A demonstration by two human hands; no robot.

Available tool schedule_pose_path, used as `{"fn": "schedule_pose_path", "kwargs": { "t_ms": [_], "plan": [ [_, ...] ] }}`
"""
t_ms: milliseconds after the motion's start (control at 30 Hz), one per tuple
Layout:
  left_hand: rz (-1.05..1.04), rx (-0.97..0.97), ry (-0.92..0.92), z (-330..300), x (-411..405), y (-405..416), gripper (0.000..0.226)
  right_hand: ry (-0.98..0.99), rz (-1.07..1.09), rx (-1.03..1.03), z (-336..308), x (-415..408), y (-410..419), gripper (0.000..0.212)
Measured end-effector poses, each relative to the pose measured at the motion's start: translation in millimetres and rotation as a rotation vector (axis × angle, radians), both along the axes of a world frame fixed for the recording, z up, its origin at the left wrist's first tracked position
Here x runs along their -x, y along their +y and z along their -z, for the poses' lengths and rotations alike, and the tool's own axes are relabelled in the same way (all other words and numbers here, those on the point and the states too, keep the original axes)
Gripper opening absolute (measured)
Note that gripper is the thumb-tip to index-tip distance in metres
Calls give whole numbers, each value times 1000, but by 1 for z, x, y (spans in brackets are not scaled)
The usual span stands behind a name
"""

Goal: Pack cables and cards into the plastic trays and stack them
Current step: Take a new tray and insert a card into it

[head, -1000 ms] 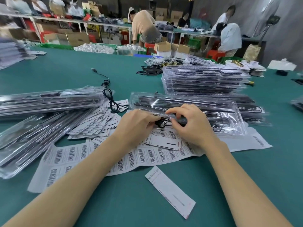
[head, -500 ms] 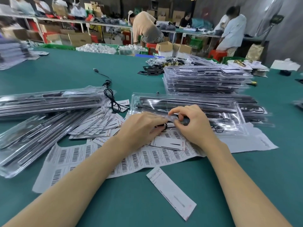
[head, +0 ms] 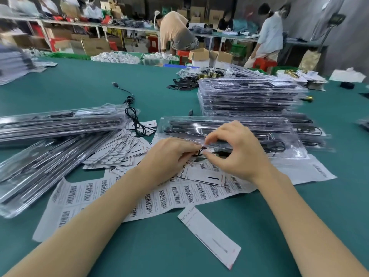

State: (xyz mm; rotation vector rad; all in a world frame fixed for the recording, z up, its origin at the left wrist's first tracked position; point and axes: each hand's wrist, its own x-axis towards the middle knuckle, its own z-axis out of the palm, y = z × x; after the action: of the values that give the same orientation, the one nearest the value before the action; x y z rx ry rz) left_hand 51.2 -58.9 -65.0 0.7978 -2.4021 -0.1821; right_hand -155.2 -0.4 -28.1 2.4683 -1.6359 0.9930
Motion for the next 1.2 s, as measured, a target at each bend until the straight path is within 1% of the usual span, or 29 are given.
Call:
{"fn": "schedule_pose_path", "kwargs": {
  "t_ms": [33,67,133,167,200,233,333,400,533,700,733,767,800,867,900,967,1100,1133,1200],
  "plan": [
    [17,-14,-12,0,-1,-2,31,-5,-48,-28,-3,-4,6,13],
    [30,-19,-23,-1,-2,-3,33,-4,-73,-139,-6,-7,11,13],
    [50,-42,-49,-3,-5,-7,36,100,-44,-424,-10,-13,17,26],
    [63,-58,-64,-4,-7,-8,38,181,-17,-498,-11,-14,19,32],
    [75,-71,-77,-5,-10,-10,39,237,3,-522,-11,-15,21,35],
    [85,-85,-90,-7,-12,-11,41,262,15,-509,-12,-17,22,35],
    [109,-127,-118,-12,-13,-12,45,299,53,-396,-13,-17,27,22],
    [114,-128,-132,-13,-12,-11,46,322,49,-277,-10,-13,32,22],
    [111,-117,-98,-9,-9,-9,40,187,33,51,7,0,43,22],
    [84,-147,-14,-5,-10,-8,34,17,80,259,15,9,48,21],
    [81,-163,-9,-4,-12,-8,30,-10,79,264,14,9,48,21],
    [89,-176,-10,-4,-12,-7,26,-53,67,210,14,9,48,21],
    [99,-183,-11,-3,-12,-6,24,-123,48,95,13,8,47,20],
    [85,-197,9,-3,-11,-4,27,-270,18,-203,10,11,44,19],
    [67,-199,20,-3,-11,-5,29,-318,18,-296,9,13,42,18],
    [52,-192,43,-2,-9,-4,30,-391,40,-338,8,19,39,17],
    [34,-173,99,1,-8,1,30,-501,101,-319,10,28,37,13],
    [42,-151,110,2,-8,3,31,-507,90,-350,11,30,37,12],
    [72,-119,123,2,-8,5,34,-441,46,-420,11,34,36,10]
  ]
}}
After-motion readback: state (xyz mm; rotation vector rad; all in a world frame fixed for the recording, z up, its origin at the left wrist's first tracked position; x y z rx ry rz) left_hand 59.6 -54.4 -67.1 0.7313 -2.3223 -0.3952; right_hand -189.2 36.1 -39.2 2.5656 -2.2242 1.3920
